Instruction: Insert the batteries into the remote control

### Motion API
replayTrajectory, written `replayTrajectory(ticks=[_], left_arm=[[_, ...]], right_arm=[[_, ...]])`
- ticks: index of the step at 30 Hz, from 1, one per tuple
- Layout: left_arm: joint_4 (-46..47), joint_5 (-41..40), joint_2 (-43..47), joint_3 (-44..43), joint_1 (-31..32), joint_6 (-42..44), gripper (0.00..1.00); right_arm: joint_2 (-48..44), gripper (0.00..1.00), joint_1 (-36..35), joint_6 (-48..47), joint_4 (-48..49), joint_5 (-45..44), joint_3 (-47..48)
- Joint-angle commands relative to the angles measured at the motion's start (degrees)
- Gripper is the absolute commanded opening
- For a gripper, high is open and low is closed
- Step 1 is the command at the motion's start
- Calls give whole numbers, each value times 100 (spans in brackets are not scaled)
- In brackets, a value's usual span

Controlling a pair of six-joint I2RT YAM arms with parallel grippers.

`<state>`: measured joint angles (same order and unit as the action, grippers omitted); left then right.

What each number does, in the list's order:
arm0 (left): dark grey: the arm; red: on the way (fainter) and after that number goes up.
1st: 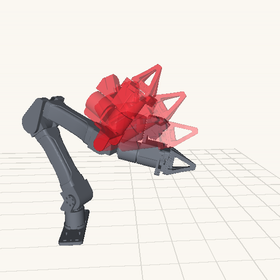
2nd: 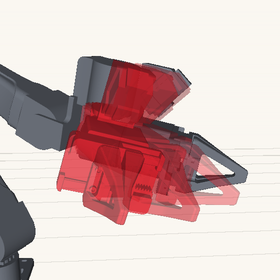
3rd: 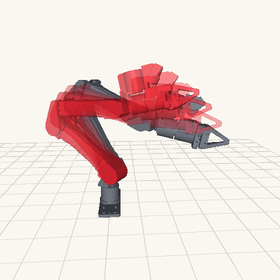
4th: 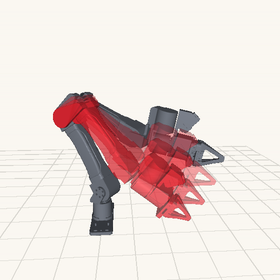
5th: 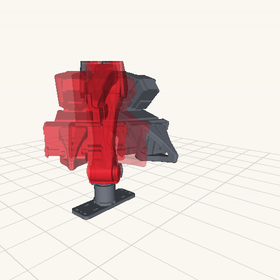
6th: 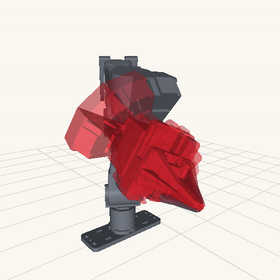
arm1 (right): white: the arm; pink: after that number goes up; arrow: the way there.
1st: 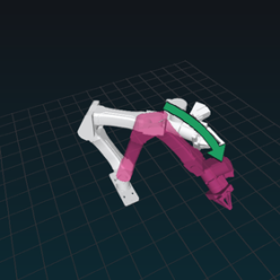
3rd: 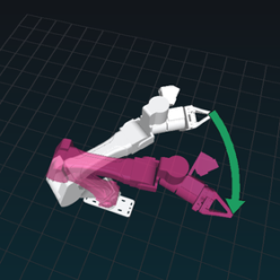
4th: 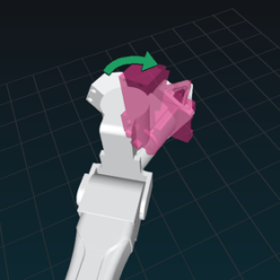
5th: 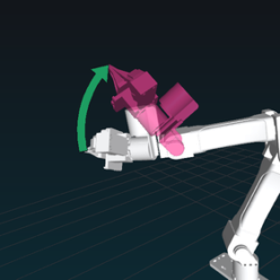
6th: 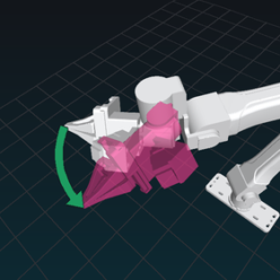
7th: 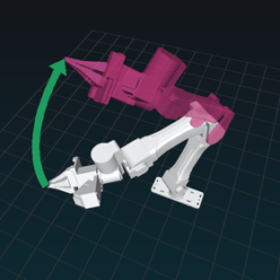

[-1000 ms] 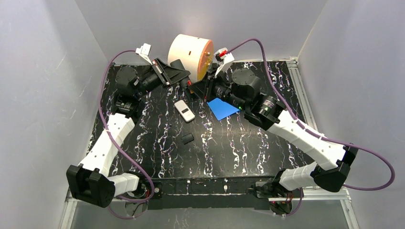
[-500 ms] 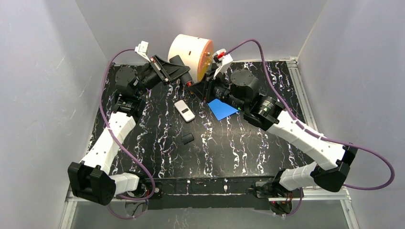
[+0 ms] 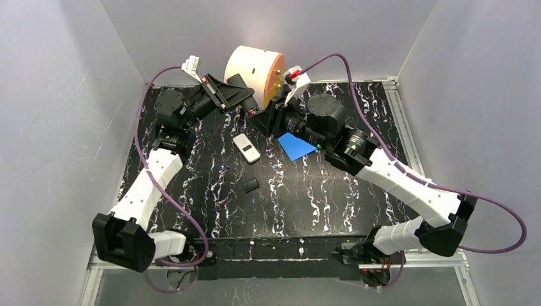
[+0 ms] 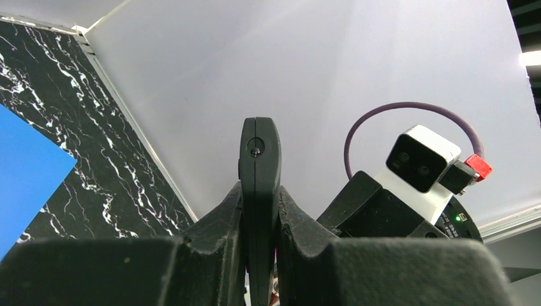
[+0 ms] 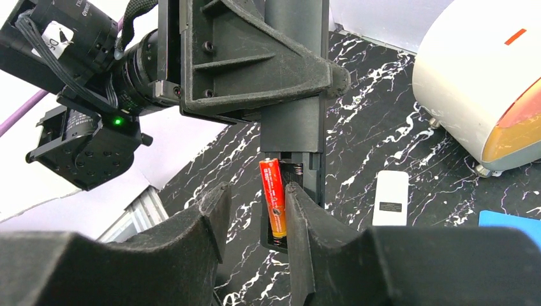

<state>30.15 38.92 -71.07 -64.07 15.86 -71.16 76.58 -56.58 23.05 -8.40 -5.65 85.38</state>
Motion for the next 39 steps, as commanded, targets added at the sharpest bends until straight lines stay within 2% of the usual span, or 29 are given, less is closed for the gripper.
replayTrajectory(ticks=[1, 14, 19, 21, 22, 32, 39], left_arm=[[380, 198, 96, -4, -5, -146, 0], [613, 46, 84, -18, -4, -139, 0], [723, -125, 153, 28, -8, -68, 0], [742, -183, 157, 32, -6, -57, 0], [753, -197, 152, 33, -4, -60, 0], [773, -505, 155, -51, -8, -139, 0], [773, -525, 66, -105, -28, -252, 0]], right_arm=[[-90, 46, 57, 32, 111, -289, 116], [-435, 60, 62, 483, 370, -558, 315], [-725, 69, 68, 839, 676, -1165, 22], [-848, 90, 68, 1090, 759, -1551, -268], [-903, 97, 76, 1156, 974, -1573, -415], [-453, 99, 128, 2883, 1793, -786, -760], [-426, 99, 160, 3044, 1913, -849, -899]])
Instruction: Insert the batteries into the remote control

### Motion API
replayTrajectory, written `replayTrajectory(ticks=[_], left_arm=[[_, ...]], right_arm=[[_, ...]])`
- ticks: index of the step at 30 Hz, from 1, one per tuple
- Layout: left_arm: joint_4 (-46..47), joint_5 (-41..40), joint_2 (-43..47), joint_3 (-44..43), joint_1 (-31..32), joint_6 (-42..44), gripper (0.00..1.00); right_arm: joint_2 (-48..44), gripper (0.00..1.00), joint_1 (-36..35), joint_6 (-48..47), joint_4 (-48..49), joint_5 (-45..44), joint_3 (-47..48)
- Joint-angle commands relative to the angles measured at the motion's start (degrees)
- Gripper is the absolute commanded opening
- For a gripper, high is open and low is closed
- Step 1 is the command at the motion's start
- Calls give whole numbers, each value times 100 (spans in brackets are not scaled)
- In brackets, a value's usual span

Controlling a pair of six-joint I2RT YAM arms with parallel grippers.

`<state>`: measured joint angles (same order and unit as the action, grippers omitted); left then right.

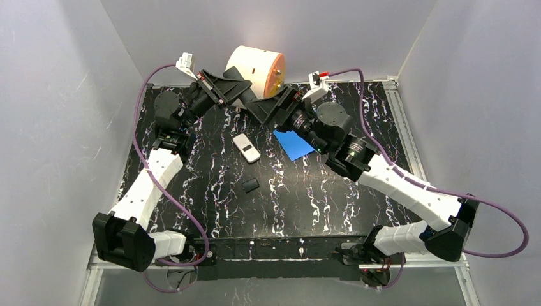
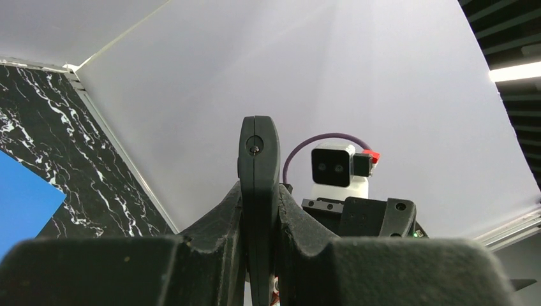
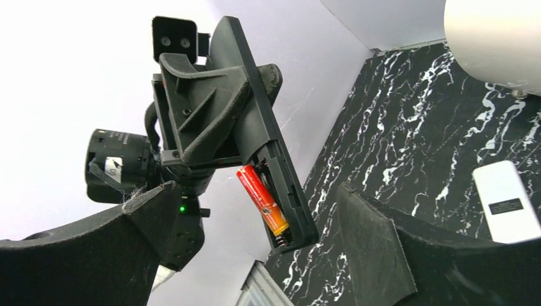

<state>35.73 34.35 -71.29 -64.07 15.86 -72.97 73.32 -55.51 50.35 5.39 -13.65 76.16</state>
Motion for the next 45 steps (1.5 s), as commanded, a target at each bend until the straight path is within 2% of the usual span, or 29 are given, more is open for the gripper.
replayTrajectory(ticks=[1, 8, 14, 25, 35, 45], left_arm=[[216, -69, 93, -101, -32, -64, 0], [222, -38, 37, -133, -31, -14, 0], [216, -16, 122, -85, -30, 50, 0], [216, -11, 228, 39, -30, 64, 0], [216, -42, 334, 145, -32, 93, 0], [216, -93, 318, 77, -30, 90, 0]], right_arm=[[-101, 99, 75, 361, 557, -50, -9], [217, 97, 202, 991, 1209, 488, -213], [399, 86, 224, 1237, 1784, 672, -286], [450, 60, 272, 1727, 2199, 848, -577], [423, 52, 339, 2070, 2538, 891, -874], [472, 35, 347, 2137, 2683, 1004, -967]])
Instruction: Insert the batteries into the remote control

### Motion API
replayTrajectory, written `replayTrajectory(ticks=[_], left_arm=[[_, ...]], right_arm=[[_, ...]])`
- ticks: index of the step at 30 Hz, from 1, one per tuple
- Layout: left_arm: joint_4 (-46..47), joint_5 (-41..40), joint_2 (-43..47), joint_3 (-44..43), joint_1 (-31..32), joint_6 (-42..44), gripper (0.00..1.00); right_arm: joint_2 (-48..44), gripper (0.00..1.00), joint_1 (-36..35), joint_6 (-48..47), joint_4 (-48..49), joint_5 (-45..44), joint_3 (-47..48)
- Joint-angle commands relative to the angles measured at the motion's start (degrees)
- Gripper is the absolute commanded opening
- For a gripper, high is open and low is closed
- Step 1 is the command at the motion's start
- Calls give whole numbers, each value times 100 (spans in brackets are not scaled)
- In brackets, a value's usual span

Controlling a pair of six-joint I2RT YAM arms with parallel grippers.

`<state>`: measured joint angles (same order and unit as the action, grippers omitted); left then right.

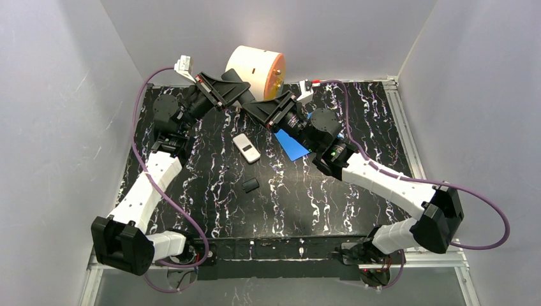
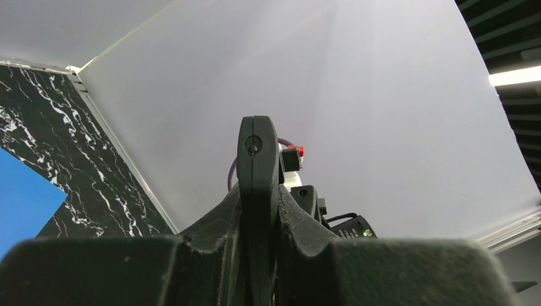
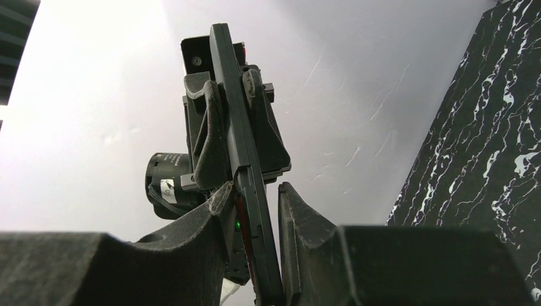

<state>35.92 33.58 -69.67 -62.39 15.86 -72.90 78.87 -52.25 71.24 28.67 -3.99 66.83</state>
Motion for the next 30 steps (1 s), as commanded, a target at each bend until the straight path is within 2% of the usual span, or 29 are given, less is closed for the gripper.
replayTrajectory(ticks=[1, 9, 10, 11, 13, 14, 15, 19, 26, 29, 30], left_arm=[[196, -18, 151, -103, -30, 87, 0], [196, -42, 105, -168, -56, 4, 0], [196, -30, 106, -176, -56, 3, 0], [198, -13, 103, -167, -61, 11, 0], [196, 14, 113, -138, -65, 43, 0], [196, 21, 115, -115, -76, 41, 0], [196, 36, 112, -89, -74, 34, 0], [196, 93, 116, -47, -74, 34, 0], [196, 107, 73, -136, -83, 40, 0], [216, 105, 21, -168, -83, 21, 0], [240, 105, 8, -176, -83, 10, 0]], right_arm=[[-80, 34, 26, 36, 350, 46, -38], [-71, 31, 22, -59, 398, 79, -78], [-59, 37, 22, -72, 422, 93, -62], [-52, 52, 27, -87, 459, 132, -42], [-119, 90, 26, -164, 576, 29, -80], [-179, 97, 34, -210, 655, -67, -134], [-246, 99, 54, -283, 699, -128, -168], [-411, 98, 189, -276, 740, -89, -316], [-543, 67, 302, -198, 798, 136, -647], [-648, 59, 321, -481, 470, 90, -611], [-678, 61, 333, -525, 371, 56, -616]])
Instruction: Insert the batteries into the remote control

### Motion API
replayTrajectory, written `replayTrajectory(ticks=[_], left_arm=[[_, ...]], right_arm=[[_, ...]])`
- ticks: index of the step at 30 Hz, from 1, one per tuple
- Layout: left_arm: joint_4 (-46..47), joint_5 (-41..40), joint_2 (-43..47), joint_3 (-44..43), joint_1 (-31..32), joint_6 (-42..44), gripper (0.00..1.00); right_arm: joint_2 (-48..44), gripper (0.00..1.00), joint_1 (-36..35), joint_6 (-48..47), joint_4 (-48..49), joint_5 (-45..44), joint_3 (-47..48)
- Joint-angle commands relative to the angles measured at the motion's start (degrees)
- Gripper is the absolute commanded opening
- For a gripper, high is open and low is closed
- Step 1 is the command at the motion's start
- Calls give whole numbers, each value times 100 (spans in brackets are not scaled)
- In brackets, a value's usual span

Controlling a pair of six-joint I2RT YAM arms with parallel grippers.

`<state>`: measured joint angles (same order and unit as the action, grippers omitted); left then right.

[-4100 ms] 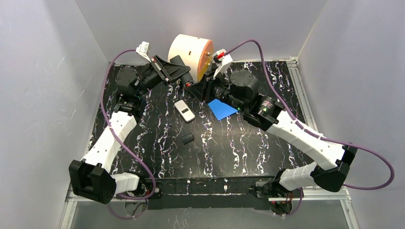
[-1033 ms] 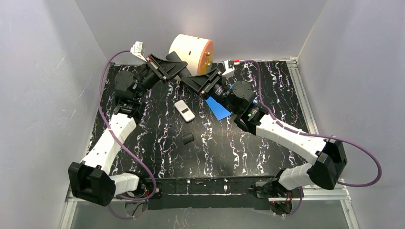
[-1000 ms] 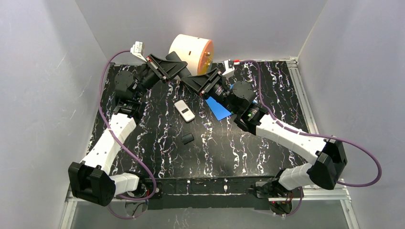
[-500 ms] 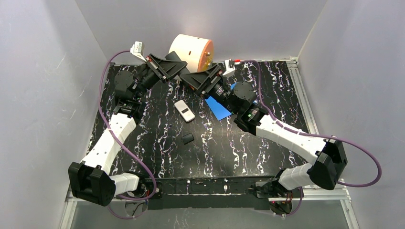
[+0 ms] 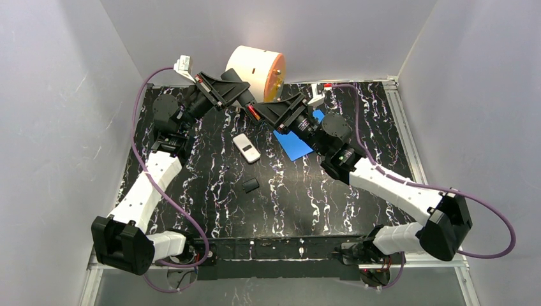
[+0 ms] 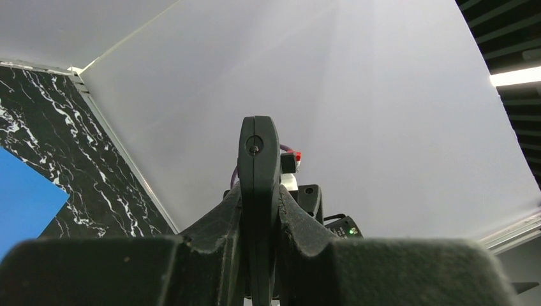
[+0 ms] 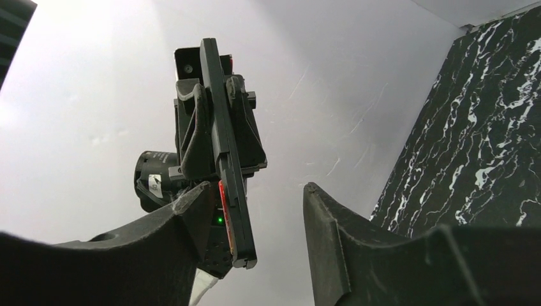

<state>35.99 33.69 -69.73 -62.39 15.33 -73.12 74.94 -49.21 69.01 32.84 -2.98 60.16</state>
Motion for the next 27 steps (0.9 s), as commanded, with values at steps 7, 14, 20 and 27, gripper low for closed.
replayTrajectory(ticks=[7, 14, 20, 27], left_arm=[[415, 49, -87, -177, -33, -14, 0], [514, -69, -153, -217, -39, -97, 0], [545, -56, -154, -195, -40, -108, 0], [633, -240, -137, -146, -44, -193, 0]], right_arm=[[-553, 72, 87, -803, -649, -264, 99], [-434, 57, 89, -2161, -1716, 202, 796], [-390, 51, 89, -2444, -1929, -7, 957], [-159, 40, 88, -2586, -2087, 245, 1128]])
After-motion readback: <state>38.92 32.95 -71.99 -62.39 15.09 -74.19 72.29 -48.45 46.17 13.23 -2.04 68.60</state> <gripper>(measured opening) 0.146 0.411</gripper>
